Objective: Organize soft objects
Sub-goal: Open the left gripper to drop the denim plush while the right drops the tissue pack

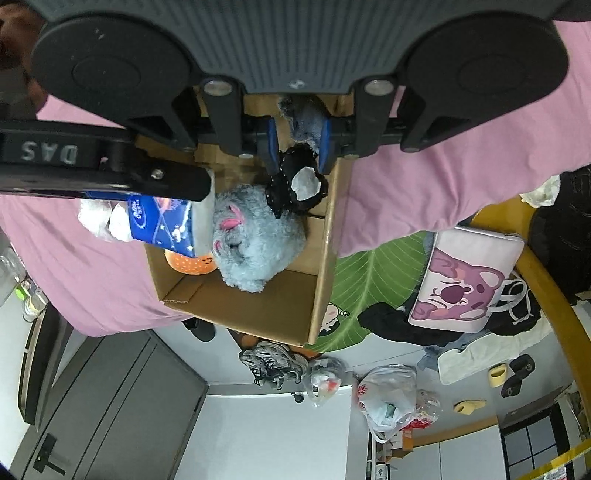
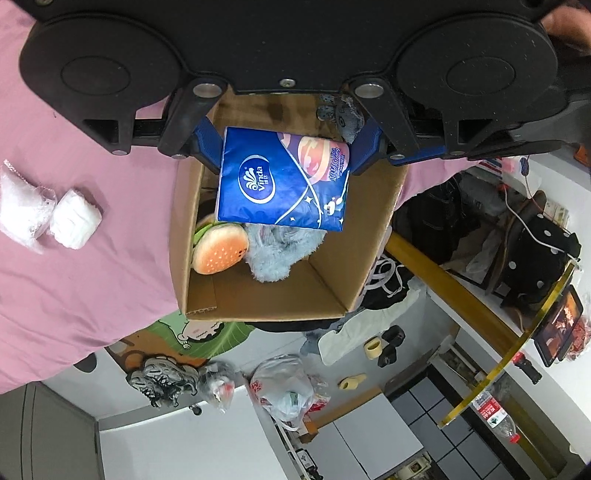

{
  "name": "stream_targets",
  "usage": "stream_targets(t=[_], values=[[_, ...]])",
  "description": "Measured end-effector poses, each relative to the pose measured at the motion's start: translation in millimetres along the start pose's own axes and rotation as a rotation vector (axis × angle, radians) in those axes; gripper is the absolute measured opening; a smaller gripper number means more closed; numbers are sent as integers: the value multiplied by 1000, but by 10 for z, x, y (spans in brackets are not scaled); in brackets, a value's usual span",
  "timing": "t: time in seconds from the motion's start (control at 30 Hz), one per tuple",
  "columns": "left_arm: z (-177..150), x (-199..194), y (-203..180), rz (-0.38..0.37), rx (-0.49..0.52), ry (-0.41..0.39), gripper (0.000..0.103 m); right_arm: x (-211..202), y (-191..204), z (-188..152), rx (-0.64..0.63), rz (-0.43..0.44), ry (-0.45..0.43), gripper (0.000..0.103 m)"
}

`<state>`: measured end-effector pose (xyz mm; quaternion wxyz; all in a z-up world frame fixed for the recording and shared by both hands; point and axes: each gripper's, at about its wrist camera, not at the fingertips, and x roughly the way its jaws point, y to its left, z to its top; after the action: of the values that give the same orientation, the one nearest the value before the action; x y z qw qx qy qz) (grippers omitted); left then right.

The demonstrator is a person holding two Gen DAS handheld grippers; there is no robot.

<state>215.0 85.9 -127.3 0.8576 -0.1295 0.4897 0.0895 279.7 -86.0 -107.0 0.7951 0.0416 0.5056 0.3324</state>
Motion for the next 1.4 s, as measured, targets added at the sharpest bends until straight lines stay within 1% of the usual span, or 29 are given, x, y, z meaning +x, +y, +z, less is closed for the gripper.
stream_targets(t=[0.1,0.23,0.37,0.5,0.6,0.67,0.73,0.83,0.9,1.0,1.03,1.07,1.2,1.27,1.33,1.4], values=[[-3,-72,-9,-4,6,-10,21,8,-3,-9,3,-3,3,71],[0,-183,51,-31,-25,-18,22,57,-9,-31,12,4,25,71],[24,-344,133,-21,-61,-56,33,115,28,-60,20,35,55,71],[40,-455,194,-16,-92,-76,38,177,72,-87,21,34,77,71],[38,-513,202,9,-95,-89,48,215,95,-105,27,39,97,71],[22,-533,212,24,-102,-94,54,236,125,-130,6,14,106,71],[4,-542,232,37,-118,-94,58,245,137,-139,-5,-2,107,72],[-22,-569,254,64,-127,-97,60,243,164,-150,-15,10,113,75],[-49,-595,272,71,-132,-98,62,228,160,-156,2,23,112,77],[-66,-631,261,74,-138,-92,65,168,126,-161,26,36,109,77],[-67,-643,253,77,-141,-90,67,139,115,-167,32,38,104,77],[-71,-649,237,83,-144,-88,73,99,101,-175,38,39,97,77],[-73,-704,175,105,-147,-91,80,-52,77,-170,31,66,83,80],[-60,-719,144,124,-153,-88,87,-121,71,-149,18,71,77,80],[-53,-728,119,155,-165,-86,88,-197,78,-135,4,70,64,83],[-41,-736,106,156,-188,-78,89,-268,53,-124,1,63,57,84]])
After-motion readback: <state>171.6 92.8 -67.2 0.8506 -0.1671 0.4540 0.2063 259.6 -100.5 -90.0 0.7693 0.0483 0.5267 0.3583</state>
